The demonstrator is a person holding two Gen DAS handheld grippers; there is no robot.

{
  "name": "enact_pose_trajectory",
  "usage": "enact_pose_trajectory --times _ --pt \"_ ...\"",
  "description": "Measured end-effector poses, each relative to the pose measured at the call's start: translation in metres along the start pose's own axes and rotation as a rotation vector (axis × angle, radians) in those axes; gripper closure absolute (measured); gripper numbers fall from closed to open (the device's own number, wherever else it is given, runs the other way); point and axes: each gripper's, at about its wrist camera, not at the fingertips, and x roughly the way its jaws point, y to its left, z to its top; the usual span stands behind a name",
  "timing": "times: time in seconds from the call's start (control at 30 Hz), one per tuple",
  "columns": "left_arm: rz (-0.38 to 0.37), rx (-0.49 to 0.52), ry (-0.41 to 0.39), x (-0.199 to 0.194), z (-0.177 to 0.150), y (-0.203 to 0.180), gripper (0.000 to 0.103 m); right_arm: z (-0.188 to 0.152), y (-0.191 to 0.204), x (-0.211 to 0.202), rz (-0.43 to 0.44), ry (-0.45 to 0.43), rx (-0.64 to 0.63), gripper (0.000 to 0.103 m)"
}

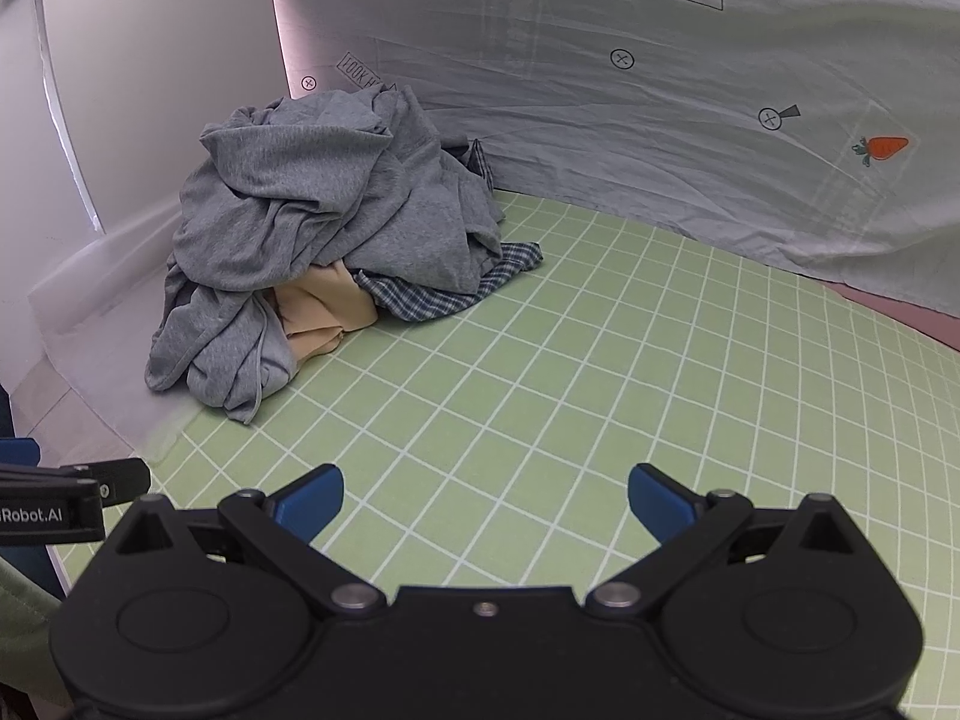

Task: Fold clothes
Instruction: 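Reach into the grey heap and close both grippers on grey fabric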

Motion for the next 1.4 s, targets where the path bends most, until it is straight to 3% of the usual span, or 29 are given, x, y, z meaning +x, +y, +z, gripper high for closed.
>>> enact_pose_trajectory --times 0.23,0.43,0.57,0.67,0.93,1.03,1.1,1.13,1.17,1.23,1.4 --pt "0.024 -0.045 -0.031 0.021 0.045 0.016 0.0 0.039 -0.003 0.04 0.003 -0.009 -0.006 0.001" --pt "0.013 -0.118 -0.044 0.059 0.102 0.033 0.0 0.083 -0.003 0.087 0.006 -0.022 -0.01 0.002" --pt "-0.014 -0.15 -0.055 0.088 0.134 0.04 0.004 0.107 0.004 0.123 0.026 -0.009 -0.02 0.01" --pt "-0.033 -0.159 -0.051 0.111 0.154 0.043 0.013 0.123 0.01 0.152 0.049 0.01 -0.027 0.022" --pt "-0.099 -0.19 -0.044 0.149 0.176 0.048 0.055 0.163 0.027 0.226 0.113 0.069 -0.042 0.037" --pt "-0.099 -0.15 -0.061 0.152 0.176 0.042 0.064 0.164 0.031 0.232 0.16 0.08 -0.045 0.061" --pt "-0.095 -0.129 -0.071 0.15 0.175 0.04 0.071 0.161 0.033 0.23 0.195 0.071 -0.056 0.084" --pt "-0.091 -0.122 -0.076 0.147 0.174 0.039 0.078 0.16 0.035 0.228 0.191 0.059 -0.074 0.09" --pt "-0.086 -0.115 -0.081 0.145 0.174 0.039 0.081 0.158 0.038 0.224 0.169 0.043 -0.1 0.102" --pt "-0.082 -0.11 -0.092 0.136 0.172 0.039 0.089 0.155 0.038 0.214 0.154 0.014 -0.117 0.102" --pt "-0.09 -0.11 -0.133 0.105 0.163 0.038 0.092 0.148 0.023 0.184 0.126 -0.035 -0.079 0.103"
